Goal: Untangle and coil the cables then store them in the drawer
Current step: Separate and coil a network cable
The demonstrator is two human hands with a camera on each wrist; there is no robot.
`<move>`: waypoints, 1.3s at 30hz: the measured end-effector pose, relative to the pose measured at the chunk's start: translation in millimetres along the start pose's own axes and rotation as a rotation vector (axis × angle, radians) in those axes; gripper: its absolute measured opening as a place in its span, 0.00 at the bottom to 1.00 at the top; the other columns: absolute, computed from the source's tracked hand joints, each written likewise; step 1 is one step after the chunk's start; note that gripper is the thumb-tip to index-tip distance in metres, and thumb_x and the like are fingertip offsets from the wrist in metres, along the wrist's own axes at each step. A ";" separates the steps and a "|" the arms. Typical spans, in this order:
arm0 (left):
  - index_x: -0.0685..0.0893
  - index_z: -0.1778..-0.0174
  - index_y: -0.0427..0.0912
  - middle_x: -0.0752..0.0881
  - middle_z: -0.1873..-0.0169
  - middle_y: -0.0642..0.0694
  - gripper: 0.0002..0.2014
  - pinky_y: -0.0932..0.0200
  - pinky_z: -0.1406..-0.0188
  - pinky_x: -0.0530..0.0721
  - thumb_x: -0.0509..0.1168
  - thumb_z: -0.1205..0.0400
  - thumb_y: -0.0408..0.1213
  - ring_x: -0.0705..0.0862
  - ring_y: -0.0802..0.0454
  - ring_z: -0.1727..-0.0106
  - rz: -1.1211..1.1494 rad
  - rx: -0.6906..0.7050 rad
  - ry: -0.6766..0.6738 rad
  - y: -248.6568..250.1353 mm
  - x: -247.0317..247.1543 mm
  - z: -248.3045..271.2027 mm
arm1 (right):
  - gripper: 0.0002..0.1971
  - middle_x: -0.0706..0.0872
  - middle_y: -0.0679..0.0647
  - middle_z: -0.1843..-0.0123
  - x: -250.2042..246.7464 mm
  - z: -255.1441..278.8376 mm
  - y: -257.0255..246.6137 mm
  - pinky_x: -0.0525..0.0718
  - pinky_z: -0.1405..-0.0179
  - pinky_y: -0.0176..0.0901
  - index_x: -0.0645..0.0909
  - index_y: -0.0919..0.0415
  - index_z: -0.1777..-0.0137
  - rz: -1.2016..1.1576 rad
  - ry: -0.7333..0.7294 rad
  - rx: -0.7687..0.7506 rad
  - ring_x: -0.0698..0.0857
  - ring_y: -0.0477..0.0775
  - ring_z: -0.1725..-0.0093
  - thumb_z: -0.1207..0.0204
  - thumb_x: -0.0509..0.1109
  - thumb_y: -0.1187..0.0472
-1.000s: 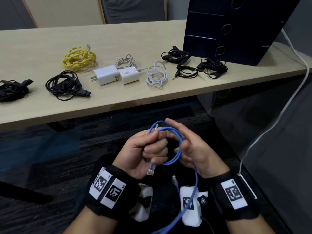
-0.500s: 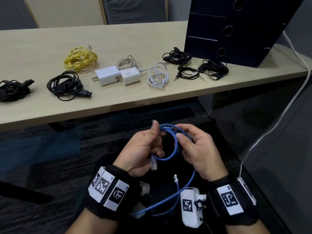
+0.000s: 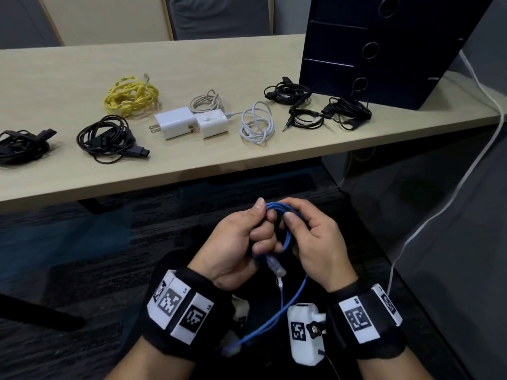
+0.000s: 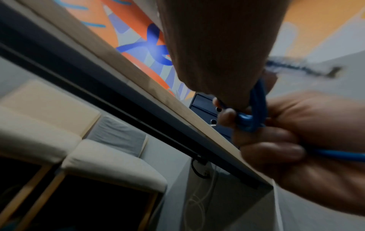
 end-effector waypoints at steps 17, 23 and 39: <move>0.70 0.57 0.42 0.69 0.77 0.53 0.12 0.66 0.71 0.71 0.47 0.09 0.37 0.65 0.60 0.79 -0.138 0.619 0.441 28.0 -41.9 -21.1 | 0.07 0.84 0.45 0.60 25.5 55.9 7.5 0.75 0.58 0.32 0.78 0.51 0.44 0.417 -0.648 0.009 0.83 0.44 0.58 0.20 0.69 0.58; 0.74 0.56 0.40 0.77 0.69 0.53 0.15 0.59 0.65 0.73 0.53 0.17 0.49 0.73 0.59 0.70 -0.871 0.494 0.184 -5.1 -40.3 -24.3 | 0.12 0.79 0.46 0.67 2.5 24.6 -33.7 0.77 0.65 0.46 0.80 0.53 0.58 0.477 -0.447 -0.265 0.80 0.47 0.65 0.21 0.62 0.46; 0.78 0.60 0.43 0.70 0.80 0.53 0.16 0.60 0.66 0.80 0.54 0.15 0.50 0.68 0.59 0.82 0.165 0.017 -0.344 -12.2 -12.0 -0.2 | 0.09 0.89 0.51 0.56 -20.8 -15.4 23.0 0.81 0.52 0.41 0.85 0.57 0.50 0.354 -0.052 -0.061 0.86 0.50 0.56 0.19 0.63 0.58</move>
Point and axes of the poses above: each hand's wrist, its own z-axis away from the middle knuckle, its own x-axis out of the palm, y = z × x, the point moved 4 cm from there along -z, towards the middle knuckle
